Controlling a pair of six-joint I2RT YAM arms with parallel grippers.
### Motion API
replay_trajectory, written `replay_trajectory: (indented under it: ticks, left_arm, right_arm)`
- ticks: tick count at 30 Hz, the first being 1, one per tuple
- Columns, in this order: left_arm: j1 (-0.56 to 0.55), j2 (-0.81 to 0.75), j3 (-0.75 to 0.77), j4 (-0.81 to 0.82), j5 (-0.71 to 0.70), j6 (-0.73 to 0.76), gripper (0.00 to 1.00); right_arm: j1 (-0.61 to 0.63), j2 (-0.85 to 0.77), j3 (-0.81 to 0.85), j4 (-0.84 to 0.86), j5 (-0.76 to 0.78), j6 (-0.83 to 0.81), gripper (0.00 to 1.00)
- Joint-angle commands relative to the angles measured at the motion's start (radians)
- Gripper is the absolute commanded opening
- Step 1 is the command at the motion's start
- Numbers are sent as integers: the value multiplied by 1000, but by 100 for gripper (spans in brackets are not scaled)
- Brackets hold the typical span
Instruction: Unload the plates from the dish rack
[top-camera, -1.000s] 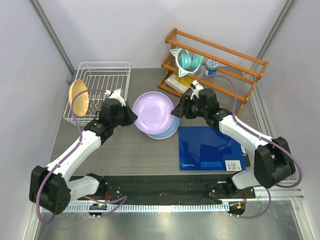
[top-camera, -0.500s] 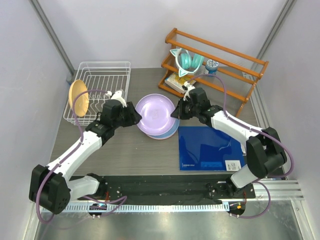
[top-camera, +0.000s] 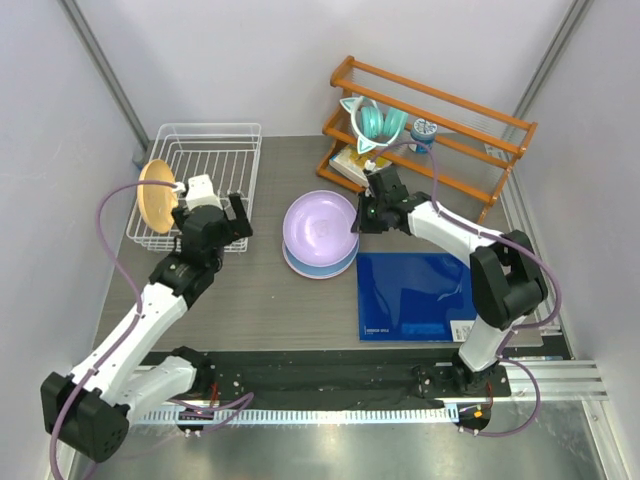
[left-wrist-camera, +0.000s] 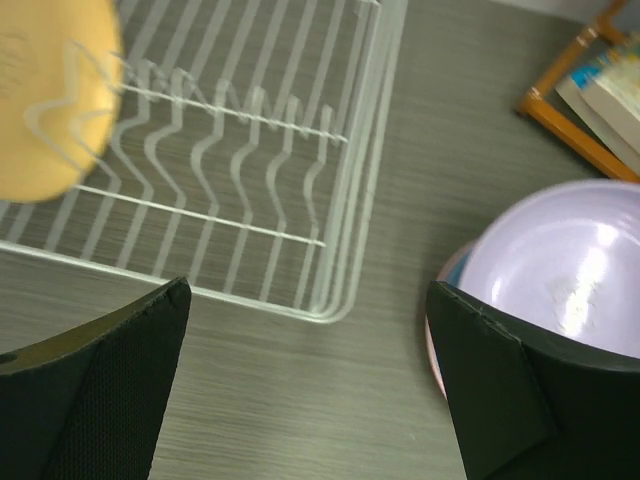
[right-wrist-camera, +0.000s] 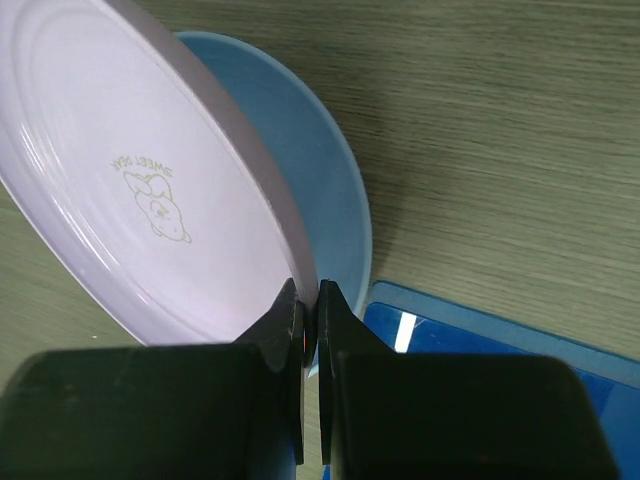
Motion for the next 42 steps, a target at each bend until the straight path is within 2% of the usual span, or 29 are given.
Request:
replay_trajectory:
  ticks: [1, 5, 8, 9, 10, 12, 13, 16, 20, 21, 23, 32, 33, 36, 42]
  left_arm:
    - [-1, -32, -33, 75, -270, 138, 99]
    - [2, -6, -53, 129, -421, 209, 99]
    - [17, 45, -45, 151, -465, 228, 99]
    - [27, 59, -36, 154, -467, 228, 100]
    - [54, 91, -32, 155, -466, 225, 100]
    - [91, 118, -12, 163, -455, 222, 100]
    - [143, 143, -4, 163, -441, 215, 99]
    - [249, 195, 36, 163, -369, 202, 99]
    - [338, 255, 94, 183, -344, 202, 99]
    - [361, 269, 100, 195, -329, 203, 99]
    - [376, 307, 125, 215, -329, 208, 99]
    - [435, 491, 241, 290, -384, 245, 99]
    - [468, 519, 248, 290, -381, 246, 99]
    - [511, 551, 252, 330, -311, 245, 99]
    - [554, 629, 304, 338, -268, 249, 99]
  right_arm:
    - [-6, 29, 74, -30, 7, -9, 1]
    - [-6, 61, 87, -30, -17, -9, 3]
    - [-8, 68, 87, -36, -43, -16, 11]
    - [-6, 69, 88, -38, -52, -16, 16]
    - [-6, 66, 85, -39, -59, -17, 26]
    - [-6, 55, 78, -50, -68, -28, 35]
    - [-6, 49, 75, -55, -65, -35, 44]
    - [-6, 23, 71, -82, -46, -54, 52]
    - [-6, -27, 62, -146, 88, -75, 55]
    - [-6, -52, 50, -156, 177, -88, 55]
    - [-6, -69, 38, -163, 217, -106, 59]
    - [-23, -29, 22, -162, 175, -128, 60]
    - [-23, -18, 25, -163, 170, -129, 60]
    - [-25, 14, 28, -163, 156, -129, 60]
    - [-25, 37, 35, -162, 152, -132, 60]
